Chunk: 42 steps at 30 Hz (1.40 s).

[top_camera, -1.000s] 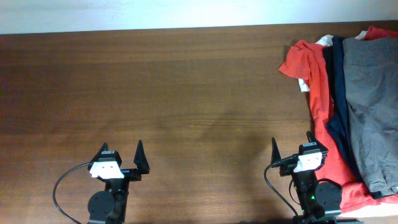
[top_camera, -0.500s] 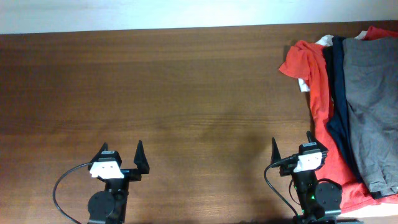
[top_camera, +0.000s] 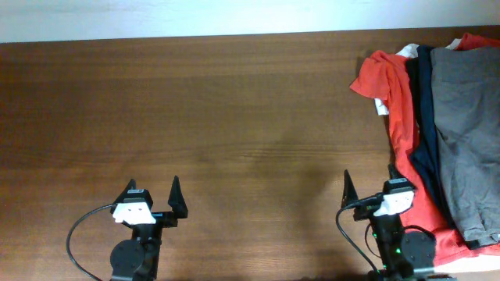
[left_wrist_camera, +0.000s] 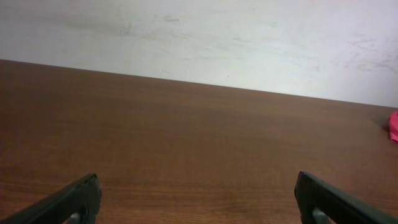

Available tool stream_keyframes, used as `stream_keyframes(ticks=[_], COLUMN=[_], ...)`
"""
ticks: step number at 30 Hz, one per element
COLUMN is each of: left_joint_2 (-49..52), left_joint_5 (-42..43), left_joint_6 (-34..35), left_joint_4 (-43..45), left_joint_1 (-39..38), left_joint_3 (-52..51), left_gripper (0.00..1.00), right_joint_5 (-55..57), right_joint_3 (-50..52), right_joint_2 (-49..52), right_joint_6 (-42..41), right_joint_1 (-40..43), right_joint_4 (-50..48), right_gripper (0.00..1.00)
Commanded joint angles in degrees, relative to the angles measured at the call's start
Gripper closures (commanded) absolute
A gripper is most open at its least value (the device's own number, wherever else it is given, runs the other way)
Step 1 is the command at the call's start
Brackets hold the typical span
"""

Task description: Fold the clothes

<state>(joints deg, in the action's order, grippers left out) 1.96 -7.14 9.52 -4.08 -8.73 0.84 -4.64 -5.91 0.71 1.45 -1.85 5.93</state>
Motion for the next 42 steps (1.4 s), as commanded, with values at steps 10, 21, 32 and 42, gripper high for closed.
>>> stream_keyframes(ticks=[10, 21, 32, 42], left_joint_2=[-0.55, -0.55, -0.55, -0.55], left_joint_5=[-0.66, -0.68, -0.68, -0.66], left_joint_6=[0.50, 0.50, 0.50, 0.50], left_joint_4=[0.11, 0.11, 0.11, 0.11], left_joint_1=[-0.37, -0.37, -0.37, -0.37], left_joint_3=[-0.33, -0.33, -0.33, -0.33], left_gripper=[0.01, 0.01, 0.01, 0.01], right_joint_5=[-0.70, -0.70, -0.68, 6.86], right_joint_3=[-55.28, -100.43, -100.43, -100.41], right_joint_2=[34.86, 84.48, 96.63, 98.07], right_joint_6=[-2.43, -2.38, -2.38, 0.24], right_joint_1=[0.37, 9.40, 24.92, 28.50], right_joint_4=[24.28, 50.86, 49.72, 44.00], right_gripper=[0.02, 0.02, 0.02, 0.18])
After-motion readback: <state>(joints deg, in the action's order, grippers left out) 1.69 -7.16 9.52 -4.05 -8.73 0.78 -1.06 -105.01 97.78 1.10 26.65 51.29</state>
